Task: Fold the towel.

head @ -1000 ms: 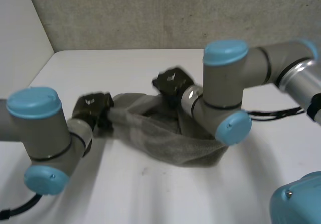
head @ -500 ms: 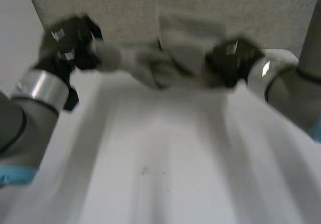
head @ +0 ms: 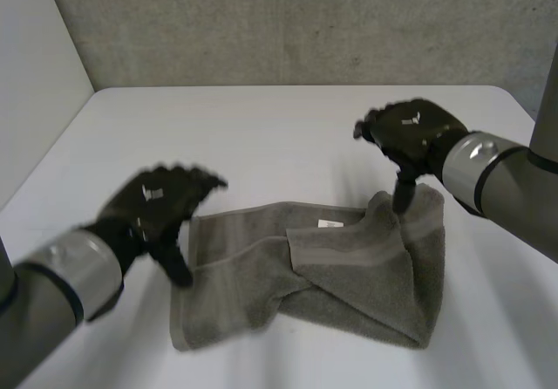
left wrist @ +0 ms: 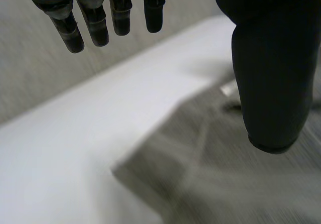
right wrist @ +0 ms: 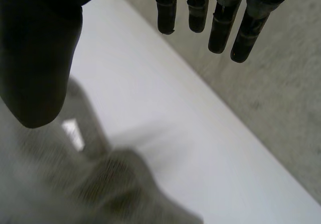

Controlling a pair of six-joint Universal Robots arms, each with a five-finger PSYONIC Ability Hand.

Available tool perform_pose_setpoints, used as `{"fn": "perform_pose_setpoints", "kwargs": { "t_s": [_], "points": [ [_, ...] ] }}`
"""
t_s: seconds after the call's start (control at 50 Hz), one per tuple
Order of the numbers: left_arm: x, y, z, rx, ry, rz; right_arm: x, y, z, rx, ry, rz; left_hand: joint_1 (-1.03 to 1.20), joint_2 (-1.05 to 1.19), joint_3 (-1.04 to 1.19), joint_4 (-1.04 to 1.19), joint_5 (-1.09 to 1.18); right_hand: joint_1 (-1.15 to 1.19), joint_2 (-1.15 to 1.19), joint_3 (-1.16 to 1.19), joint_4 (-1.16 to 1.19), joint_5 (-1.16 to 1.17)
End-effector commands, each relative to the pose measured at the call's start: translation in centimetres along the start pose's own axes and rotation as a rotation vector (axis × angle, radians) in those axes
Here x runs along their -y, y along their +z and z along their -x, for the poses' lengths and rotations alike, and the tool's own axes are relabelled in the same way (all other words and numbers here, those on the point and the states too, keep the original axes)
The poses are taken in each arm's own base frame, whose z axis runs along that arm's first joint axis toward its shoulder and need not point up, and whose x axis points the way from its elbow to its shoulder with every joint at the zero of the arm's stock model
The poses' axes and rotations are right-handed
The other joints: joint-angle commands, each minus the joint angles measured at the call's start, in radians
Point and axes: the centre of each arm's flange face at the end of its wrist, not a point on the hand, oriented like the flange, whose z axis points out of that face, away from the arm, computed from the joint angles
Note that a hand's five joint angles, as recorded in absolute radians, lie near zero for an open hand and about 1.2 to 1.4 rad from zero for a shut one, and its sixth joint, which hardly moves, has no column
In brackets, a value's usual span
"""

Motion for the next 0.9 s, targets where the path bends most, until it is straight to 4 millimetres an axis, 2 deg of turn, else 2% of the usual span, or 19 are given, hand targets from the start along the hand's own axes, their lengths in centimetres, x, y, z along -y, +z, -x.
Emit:
{"fn": "perform_pose_setpoints", "kwargs": {
  "t_s": [0.02,0.06,0.08,0.12,0.14,0.18,0.28,0.34,0.38,0.46,0.54,0.56,0.62,0.66,0.68,0.7,0.78,0.82,0.9],
  "points": [
    [2.8,2.0,0.7,0.014,-0.102,-0.101,0.2,2.6,2.1,0.077,-0.011,-0.074,0.040,0.048,0.047,0.047,0.028,-0.060,-0.074,-0.072,-0.086,-0.061],
    [2.0,4.1,0.9,0.021,-0.147,-0.060,0.2,3.2,3.2,0.107,-0.017,-0.071,0.060,0.068,0.067,0.068,0.049,-0.060,-0.074,-0.072,-0.086,-0.061],
    [2.0,4.2,0.9,0.021,-0.147,-0.059,0.1,3.7,4.3,0.138,-0.025,-0.063,0.060,0.068,0.067,0.068,0.049,-0.060,-0.074,-0.072,-0.086,-0.061],
    [0.8,6.1,1.1,0.047,-0.178,-0.010,-0.2,4.2,5.1,0.163,-0.028,-0.038,0.060,0.068,0.067,0.068,0.049,-0.047,-0.061,-0.060,-0.073,-0.048],
    [0.8,6.1,1.1,0.047,-0.178,-0.010,-0.7,4.5,5.7,0.191,-0.032,-0.003,0.060,0.068,0.067,0.068,0.049,-0.020,-0.035,-0.033,-0.046,-0.021],
    [-1.1,7.9,0.8,0.065,-0.186,0.053,-1.2,4.9,6.4,0.218,-0.034,0.034,0.063,0.071,0.070,0.071,0.052,-0.017,-0.032,-0.030,-0.043,-0.018],
    [-2.4,9.2,0.2,0.072,-0.179,0.094,-3.0,5.7,7.8,0.282,-0.061,0.123,0.063,0.071,0.070,0.071,0.052,-0.026,-0.040,-0.038,-0.052,-0.027],
    [-4.2,10.7,-0.1,0.073,-0.179,0.143,-3.6,5.9,8.6,0.306,-0.095,0.136,0.060,0.068,0.067,0.068,0.049,-0.029,-0.043,-0.041,-0.055,-0.030],
    [-4.5,11.0,-0.2,0.071,-0.181,0.149,-4.9,6.0,9.4,0.334,-0.162,0.165,0.060,0.068,0.067,0.068,0.049,-0.026,-0.040,-0.039,-0.052,-0.027],
    [-4.9,11.5,-0.3,0.071,-0.182,0.156,-5.8,5.9,10.0,0.358,-0.192,0.186,0.058,0.065,0.064,0.065,0.046,0.009,-0.005,-0.003,-0.017,0.008],
    [-4.9,11.5,-0.3,0.071,-0.185,0.156,-6.8,5.9,10.5,0.373,-0.197,0.210,0.058,0.065,0.064,0.065,0.046,0.269,0.255,0.257,0.243,0.269],
    [-4.9,11.5,-0.3,0.068,-0.189,0.154,-6.8,5.9,10.5,0.373,-0.197,0.210,0.058,0.065,0.064,0.065,0.046,0.271,0.256,0.258,0.244,0.270],
    [-4.9,11.4,-0.7,0.061,-0.197,0.153,-7.1,6.0,10.6,0.367,-0.199,0.199,0.058,0.065,0.064,0.065,0.046,0.523,0.509,0.510,0.497,0.522],
    [-4.9,11.4,-0.9,0.057,-0.200,0.154,-6.7,6.3,10.4,0.341,-0.203,0.172,0.058,0.065,0.064,0.065,0.046,0.891,0.876,0.878,0.865,0.890],
    [-4.9,11.4,-0.9,0.057,-0.200,0.154,-6.7,6.3,10.4,0.340,-0.203,0.171,0.058,0.065,0.064,0.065,0.046,0.893,0.879,0.880,0.867,0.892],
    [-4.9,11.3,-1.1,0.051,-0.199,0.152,-6.3,6.4,10.0,0.314,-0.201,0.152,0.058,0.065,0.064,0.065,0.046,1.140,1.126,1.127,1.114,1.139],
    [-4.9,11.1,-1.9,0.033,-0.193,0.153,-4.7,6.5,8.3,0.218,-0.187,0.097,0.052,0.059,0.058,0.059,0.040,1.162,1.148,1.149,1.136,1.161],
    [-4.9,11.0,-2.2,0.025,-0.190,0.153,-2.8,5.9,6.3,0.106,-0.150,0.045,0.049,0.056,0.055,0.056,0.037,1.162,1.148,1.149,1.136,1.161],
    [-4.9,10.8,-2.7,0.010,-0.184,0.152,-1.8,4.8,4.2,0.027,-0.111,0.026,0.046,0.053,0.052,0.053,0.034,1.162,1.148,1.149,1.136,1.161]
  ]
}}
